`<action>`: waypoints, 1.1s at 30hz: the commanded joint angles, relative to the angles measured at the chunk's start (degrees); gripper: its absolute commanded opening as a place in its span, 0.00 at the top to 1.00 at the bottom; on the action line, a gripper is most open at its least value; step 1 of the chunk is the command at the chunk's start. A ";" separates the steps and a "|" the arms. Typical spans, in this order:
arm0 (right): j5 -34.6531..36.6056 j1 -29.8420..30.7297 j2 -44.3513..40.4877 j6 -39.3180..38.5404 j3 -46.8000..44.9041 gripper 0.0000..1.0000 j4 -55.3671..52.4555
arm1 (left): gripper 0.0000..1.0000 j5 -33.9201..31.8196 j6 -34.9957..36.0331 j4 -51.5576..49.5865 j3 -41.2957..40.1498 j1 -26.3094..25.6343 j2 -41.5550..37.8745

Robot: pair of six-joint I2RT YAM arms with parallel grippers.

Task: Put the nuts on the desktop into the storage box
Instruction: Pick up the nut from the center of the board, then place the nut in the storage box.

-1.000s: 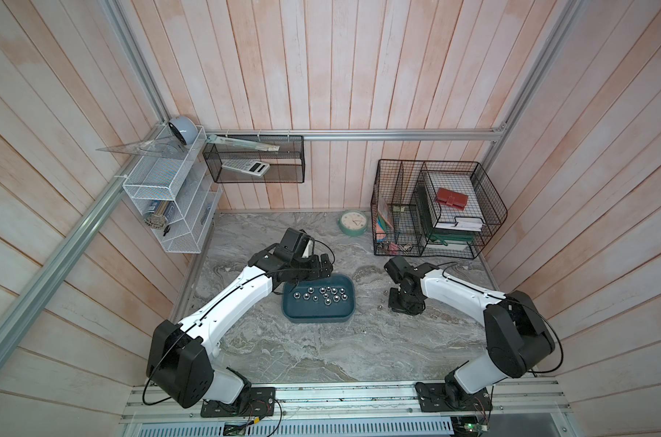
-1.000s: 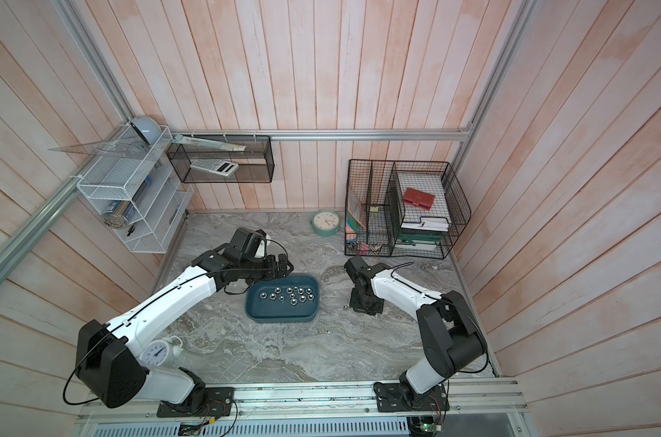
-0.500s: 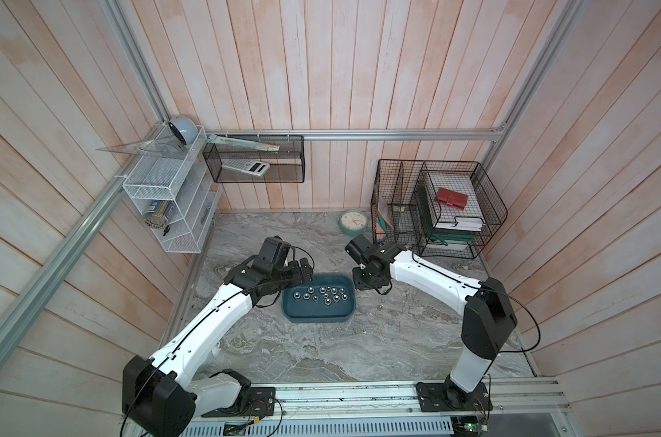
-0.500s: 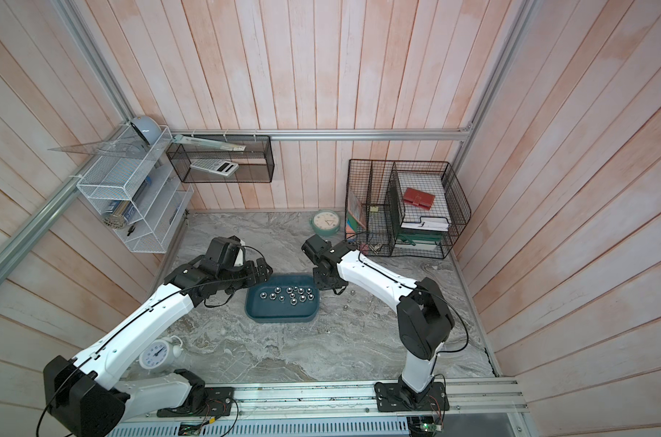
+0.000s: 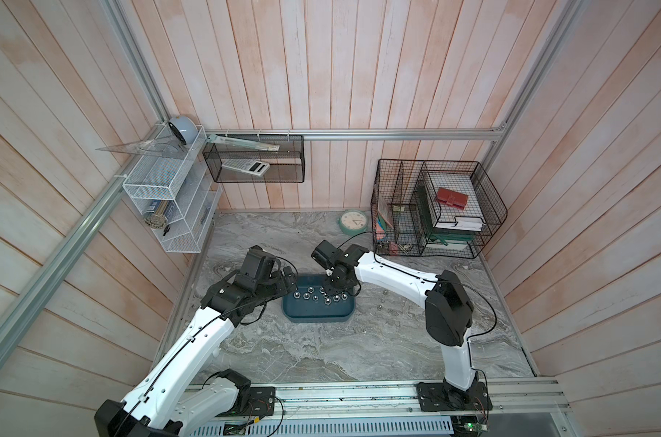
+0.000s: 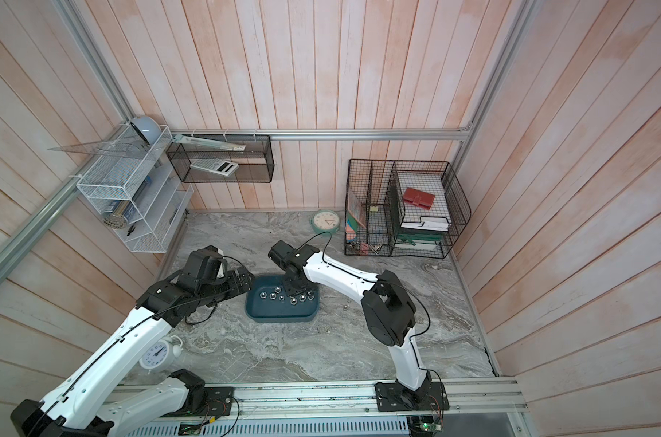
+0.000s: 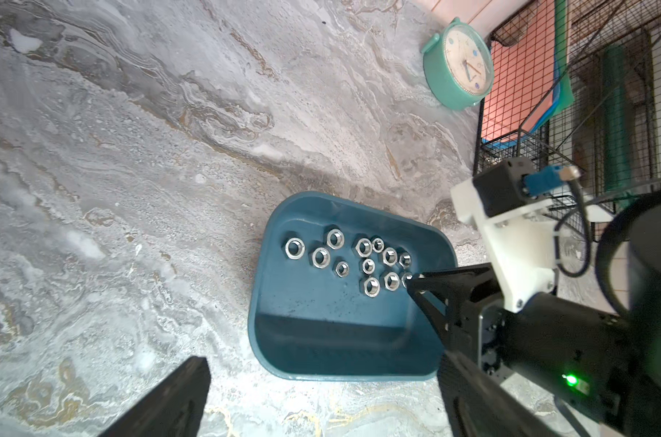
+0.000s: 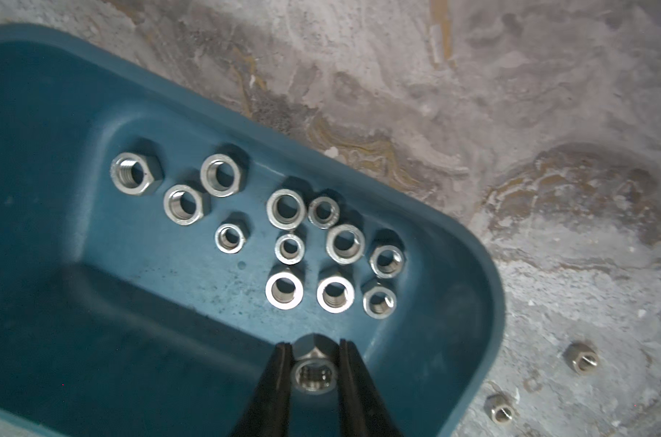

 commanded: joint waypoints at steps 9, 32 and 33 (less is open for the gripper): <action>-3.47 2.82 8.14 -3.46 7.42 0.81 -3.00 | 0.00 -4.23 -1.66 -6.03 -2.10 0.54 -5.43; -2.62 2.64 12.85 -4.61 10.10 0.80 -4.49 | 0.00 -4.31 -1.66 -6.60 -2.14 0.72 -5.55; -2.69 2.56 12.99 -4.57 10.17 0.80 -4.51 | 0.00 -4.39 -1.66 -6.57 -2.14 0.71 -5.58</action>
